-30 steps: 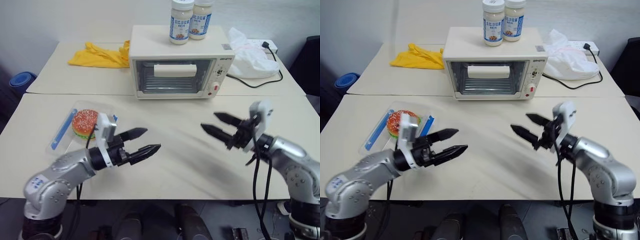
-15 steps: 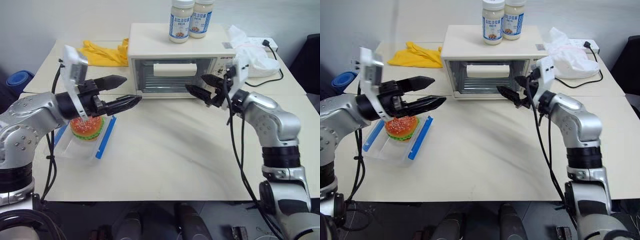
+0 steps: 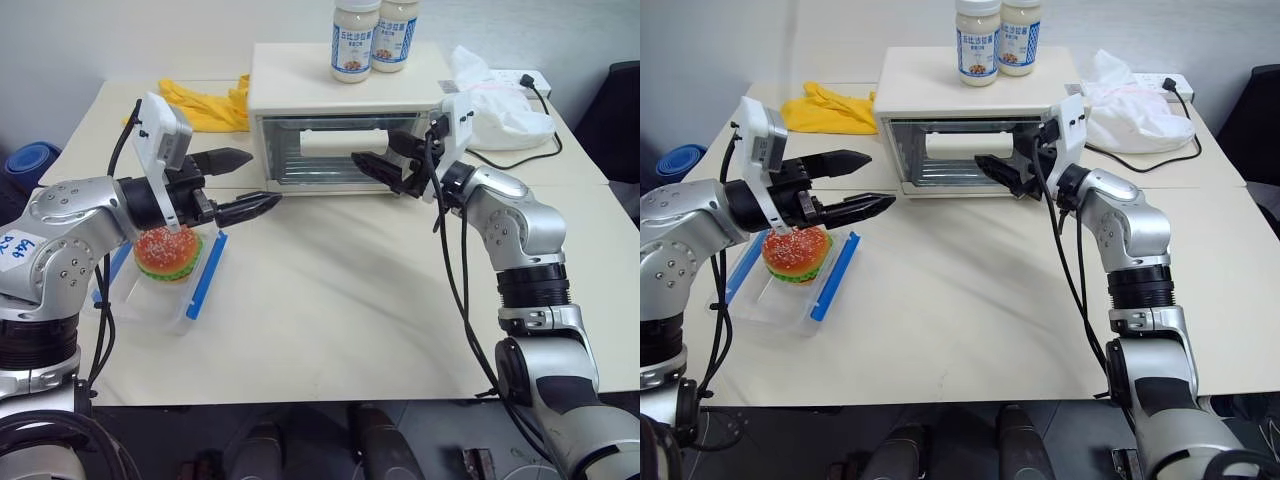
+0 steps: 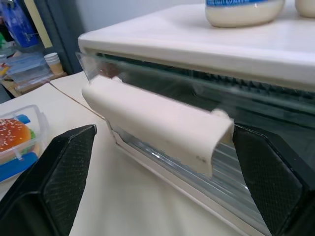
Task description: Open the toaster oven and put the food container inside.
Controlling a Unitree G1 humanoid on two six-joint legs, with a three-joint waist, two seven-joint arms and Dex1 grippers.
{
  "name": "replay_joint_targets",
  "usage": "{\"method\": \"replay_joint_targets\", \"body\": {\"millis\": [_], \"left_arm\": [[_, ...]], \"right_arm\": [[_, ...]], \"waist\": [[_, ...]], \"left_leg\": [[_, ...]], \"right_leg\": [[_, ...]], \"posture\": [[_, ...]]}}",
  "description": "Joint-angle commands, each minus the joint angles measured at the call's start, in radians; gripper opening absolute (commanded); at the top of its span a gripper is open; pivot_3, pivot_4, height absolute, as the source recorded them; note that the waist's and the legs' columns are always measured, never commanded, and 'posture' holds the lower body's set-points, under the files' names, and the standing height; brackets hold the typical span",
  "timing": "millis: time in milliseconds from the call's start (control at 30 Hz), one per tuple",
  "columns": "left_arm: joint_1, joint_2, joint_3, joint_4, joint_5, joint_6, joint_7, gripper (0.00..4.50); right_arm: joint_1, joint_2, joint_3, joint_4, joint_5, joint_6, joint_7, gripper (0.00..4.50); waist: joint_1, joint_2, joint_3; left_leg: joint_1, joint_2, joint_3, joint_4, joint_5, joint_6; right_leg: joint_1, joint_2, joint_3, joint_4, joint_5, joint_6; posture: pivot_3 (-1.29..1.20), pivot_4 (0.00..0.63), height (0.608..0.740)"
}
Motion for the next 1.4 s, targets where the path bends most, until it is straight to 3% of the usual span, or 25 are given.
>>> {"method": "replay_joint_targets", "body": {"millis": [33, 167, 367, 600, 667, 933, 1033, 1333, 1400], "left_arm": [[-0.044, -0.021, -0.006, 0.028, 0.054, -0.041, 0.008, 4.49], [-0.134, -0.071, -0.008, 0.121, 0.103, -0.072, 0.029, 4.49], [-0.255, -0.080, -0.079, 0.274, 0.232, -0.182, -0.049, 2.64], [-0.286, -0.045, -0.218, 0.385, 0.417, -0.400, -0.245, 0.40], [-0.309, -0.066, -0.216, 0.427, 0.432, -0.424, -0.255, 0.05], [-0.331, -0.108, -0.088, 0.381, 0.275, -0.232, -0.296, 0.05], [-0.273, -0.096, -0.033, 0.306, 0.207, -0.160, -0.302, 0.64], [-0.096, -0.042, 0.052, 0.072, 0.137, -0.072, -0.258, 3.49], [-0.085, -0.038, 0.060, 0.056, 0.132, -0.068, -0.243, 3.49]], "right_arm": [[0.040, 0.005, -0.021, -0.116, 0.030, 0.014, 0.009, 4.50], [0.121, 0.009, -0.045, -0.211, 0.054, 0.048, -0.024, 4.50], [0.251, 0.034, -0.068, -0.345, 0.082, 0.094, -0.089, 4.50], [0.341, 0.070, -0.076, -0.448, 0.110, 0.124, -0.159, 4.50], [0.354, 0.074, -0.083, -0.465, 0.121, 0.129, -0.174, 4.50], [0.294, 0.057, -0.075, -0.383, 0.094, 0.095, -0.177, 4.50], [0.227, 0.048, -0.068, -0.288, 0.059, 0.063, -0.161, 4.50], [0.046, 0.060, -0.038, -0.041, -0.010, -0.027, -0.080, 4.50], [0.021, 0.066, -0.033, -0.009, -0.019, -0.043, -0.062, 4.50]], "waist": [[-0.004, 0.000, 0.000], [-0.002, 0.000, 0.000], [-0.003, 0.000, 0.000], [-0.001, 0.000, 0.000], [0.001, 0.000, 0.000], [-0.009, 0.000, 0.000], [-0.012, 0.000, 0.000], [-0.007, 0.000, 0.000], [-0.006, 0.000, 0.000]], "left_leg": [[0.000, 0.000, 0.000, 0.000, 0.000, 0.000], [0.000, 0.000, 0.000, 0.001, 0.000, 0.000], [0.001, -0.001, 0.001, 0.001, 0.000, 0.000], [0.001, -0.001, 0.002, 0.001, 0.001, -0.001], [0.001, -0.001, 0.002, 0.001, 0.001, -0.001], [0.001, 0.000, 0.002, 0.001, 0.001, 0.000], [0.002, 0.000, 0.002, 0.001, 0.001, 0.000], [0.002, 0.000, 0.001, 0.001, 0.001, 0.000], [0.002, 0.000, 0.001, 0.001, 0.001, 0.000]], "right_leg": [[0.000, 0.000, 0.000, 0.001, 0.000, 0.000], [0.000, 0.000, 0.000, 0.001, 0.000, 0.000], [0.000, 0.000, 0.001, 0.001, 0.000, 0.000], [0.000, 0.000, 0.002, 0.001, 0.000, 0.000], [0.000, 0.000, 0.002, 0.001, 0.000, 0.000], [0.000, 0.000, 0.002, 0.003, 0.000, 0.000], [0.000, 0.000, 0.002, 0.004, 0.000, 0.000], [0.000, 0.000, 0.002, 0.005, 0.000, 0.000], [0.000, 0.000, 0.002, 0.005, 0.000, 0.000]], "posture": [[0.00, 0.150, 0.740], [0.00, 0.150, 0.740], [0.00, 0.150, 0.740], [0.00, 0.150, 0.740], [0.00, 0.150, 0.740], [0.00, 0.150, 0.740], [0.00, 0.150, 0.740], [0.00, 0.150, 0.740], [0.00, 0.150, 0.740]]}}
